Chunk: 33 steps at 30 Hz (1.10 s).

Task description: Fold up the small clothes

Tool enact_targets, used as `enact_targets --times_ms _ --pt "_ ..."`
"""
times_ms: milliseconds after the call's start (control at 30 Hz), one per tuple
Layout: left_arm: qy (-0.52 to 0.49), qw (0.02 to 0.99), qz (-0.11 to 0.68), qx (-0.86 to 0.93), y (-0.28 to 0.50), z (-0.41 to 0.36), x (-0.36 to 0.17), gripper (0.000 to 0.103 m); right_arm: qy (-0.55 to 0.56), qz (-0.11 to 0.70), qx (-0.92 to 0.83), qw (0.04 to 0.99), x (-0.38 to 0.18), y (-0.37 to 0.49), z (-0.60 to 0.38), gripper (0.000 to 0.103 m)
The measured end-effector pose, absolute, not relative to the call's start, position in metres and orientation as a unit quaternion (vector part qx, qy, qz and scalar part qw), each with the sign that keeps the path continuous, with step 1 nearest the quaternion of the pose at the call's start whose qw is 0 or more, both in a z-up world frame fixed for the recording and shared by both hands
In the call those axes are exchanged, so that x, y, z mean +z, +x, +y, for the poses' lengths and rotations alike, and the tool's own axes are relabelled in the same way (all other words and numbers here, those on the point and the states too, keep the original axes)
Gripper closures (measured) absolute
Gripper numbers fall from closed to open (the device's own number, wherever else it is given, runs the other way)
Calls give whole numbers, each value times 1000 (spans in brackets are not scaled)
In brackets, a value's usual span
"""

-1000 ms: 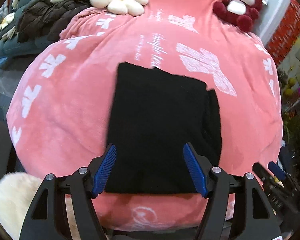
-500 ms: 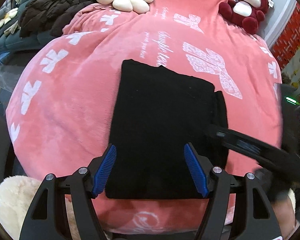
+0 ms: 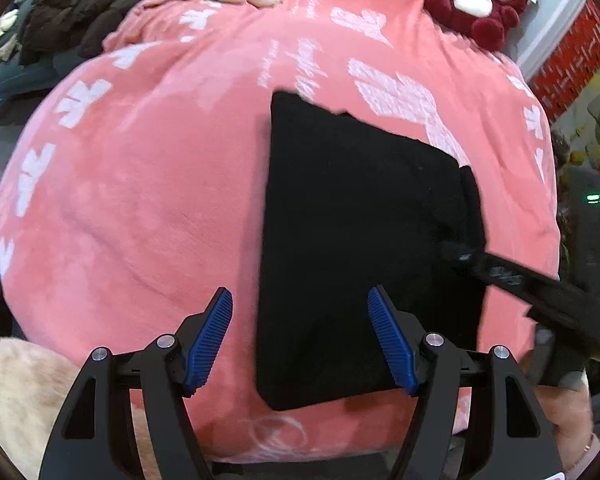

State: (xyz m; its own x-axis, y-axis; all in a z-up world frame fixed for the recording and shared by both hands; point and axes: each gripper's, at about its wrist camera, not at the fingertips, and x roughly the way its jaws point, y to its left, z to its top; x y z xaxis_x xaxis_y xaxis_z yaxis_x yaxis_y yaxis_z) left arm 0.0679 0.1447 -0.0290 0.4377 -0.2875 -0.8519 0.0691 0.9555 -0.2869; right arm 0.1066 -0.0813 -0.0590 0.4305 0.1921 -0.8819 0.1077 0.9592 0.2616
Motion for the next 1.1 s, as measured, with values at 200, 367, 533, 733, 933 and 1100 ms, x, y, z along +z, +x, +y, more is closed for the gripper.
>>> enact_targets --times_ms 200,367,533,733,933,1100 --pt "-71 838 529 -109 63 126 -38 35 151 500 11 853 -27 82 -89 73" --pt "-66 835 538 -100 63 122 -44 35 66 544 11 836 -59 67 -78 73" --pt "-43 841 532 -90 57 116 -43 35 71 488 8 870 -24 35 -85 61" --pt "-18 860 503 -87 39 95 -38 35 30 372 -58 926 -4 -28 -93 7" --pt "26 870 487 -68 19 64 -46 33 44 425 -64 902 -39 -33 -107 7" --pt "10 877 478 -48 14 62 -55 33 79 454 -74 884 -59 -32 -118 7"
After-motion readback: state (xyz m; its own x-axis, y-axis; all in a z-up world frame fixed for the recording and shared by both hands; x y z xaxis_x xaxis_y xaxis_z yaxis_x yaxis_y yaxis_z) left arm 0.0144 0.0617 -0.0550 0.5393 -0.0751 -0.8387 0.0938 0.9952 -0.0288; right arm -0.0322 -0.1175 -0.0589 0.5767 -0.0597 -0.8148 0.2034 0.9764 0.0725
